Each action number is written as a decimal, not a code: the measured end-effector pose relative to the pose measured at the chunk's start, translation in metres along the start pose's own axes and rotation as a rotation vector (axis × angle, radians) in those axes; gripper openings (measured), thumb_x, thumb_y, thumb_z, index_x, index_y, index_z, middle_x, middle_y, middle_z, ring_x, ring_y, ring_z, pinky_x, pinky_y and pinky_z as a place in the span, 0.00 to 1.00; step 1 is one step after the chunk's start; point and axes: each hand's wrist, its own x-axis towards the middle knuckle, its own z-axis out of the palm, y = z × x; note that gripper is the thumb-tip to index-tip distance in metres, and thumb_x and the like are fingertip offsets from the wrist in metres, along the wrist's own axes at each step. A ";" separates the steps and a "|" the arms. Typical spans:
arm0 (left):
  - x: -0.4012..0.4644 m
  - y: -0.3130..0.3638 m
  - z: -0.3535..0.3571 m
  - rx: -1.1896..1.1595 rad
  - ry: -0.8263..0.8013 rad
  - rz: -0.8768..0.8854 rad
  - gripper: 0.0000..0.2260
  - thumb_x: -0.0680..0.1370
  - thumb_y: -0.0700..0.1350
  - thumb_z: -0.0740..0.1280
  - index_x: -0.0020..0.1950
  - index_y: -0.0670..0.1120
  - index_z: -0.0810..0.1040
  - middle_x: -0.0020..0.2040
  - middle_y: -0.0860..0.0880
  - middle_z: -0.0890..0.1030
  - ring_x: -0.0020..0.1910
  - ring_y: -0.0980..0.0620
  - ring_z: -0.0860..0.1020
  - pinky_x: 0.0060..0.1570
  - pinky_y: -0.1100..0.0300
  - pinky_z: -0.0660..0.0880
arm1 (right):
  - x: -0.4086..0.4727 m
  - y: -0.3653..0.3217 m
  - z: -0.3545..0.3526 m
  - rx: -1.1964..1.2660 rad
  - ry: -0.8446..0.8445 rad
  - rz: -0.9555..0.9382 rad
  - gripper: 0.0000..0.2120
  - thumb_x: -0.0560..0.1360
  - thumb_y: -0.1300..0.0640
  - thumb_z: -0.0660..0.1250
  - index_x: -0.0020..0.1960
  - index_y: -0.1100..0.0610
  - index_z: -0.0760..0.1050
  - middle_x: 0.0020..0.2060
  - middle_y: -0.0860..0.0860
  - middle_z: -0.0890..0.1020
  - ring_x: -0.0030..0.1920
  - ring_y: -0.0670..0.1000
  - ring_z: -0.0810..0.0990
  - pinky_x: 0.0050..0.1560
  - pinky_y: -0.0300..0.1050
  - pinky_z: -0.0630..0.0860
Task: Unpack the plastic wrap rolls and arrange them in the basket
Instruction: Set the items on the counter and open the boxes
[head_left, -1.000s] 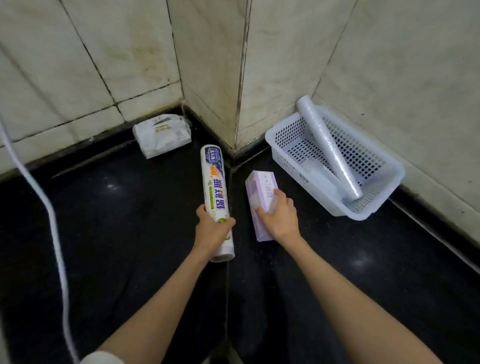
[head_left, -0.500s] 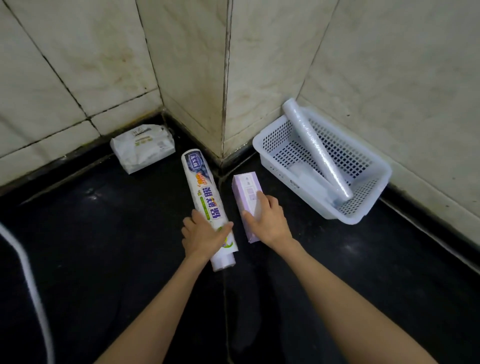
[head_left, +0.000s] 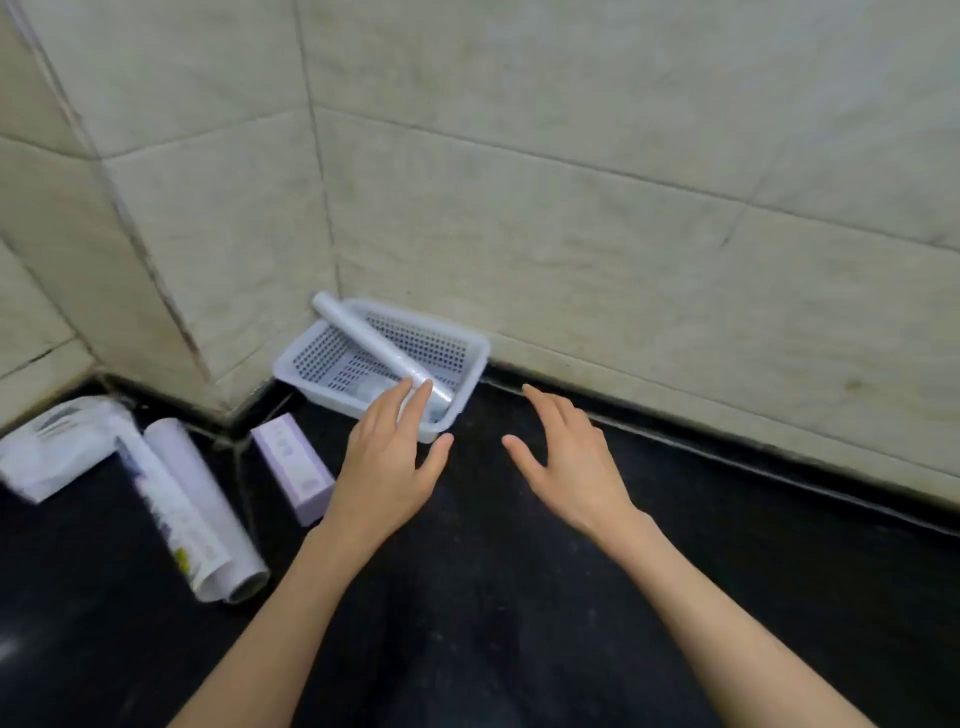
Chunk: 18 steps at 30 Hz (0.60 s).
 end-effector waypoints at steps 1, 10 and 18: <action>-0.002 0.030 0.007 0.019 -0.005 0.071 0.26 0.77 0.50 0.62 0.72 0.44 0.61 0.73 0.44 0.64 0.73 0.46 0.60 0.70 0.49 0.60 | -0.018 0.020 -0.024 -0.025 0.044 0.022 0.28 0.76 0.45 0.59 0.73 0.53 0.57 0.69 0.51 0.68 0.68 0.53 0.66 0.65 0.52 0.65; -0.071 0.320 0.110 0.057 -0.139 0.570 0.27 0.78 0.54 0.58 0.74 0.47 0.56 0.76 0.46 0.57 0.76 0.47 0.52 0.74 0.47 0.51 | -0.249 0.199 -0.213 -0.282 0.319 0.340 0.27 0.76 0.44 0.58 0.71 0.53 0.60 0.67 0.52 0.70 0.66 0.54 0.68 0.65 0.51 0.64; -0.158 0.536 0.200 -0.041 -0.253 0.966 0.26 0.78 0.53 0.58 0.73 0.47 0.58 0.75 0.45 0.61 0.75 0.46 0.54 0.74 0.46 0.51 | -0.457 0.300 -0.321 -0.423 0.448 0.741 0.27 0.76 0.44 0.57 0.72 0.53 0.60 0.68 0.52 0.69 0.66 0.54 0.68 0.64 0.52 0.65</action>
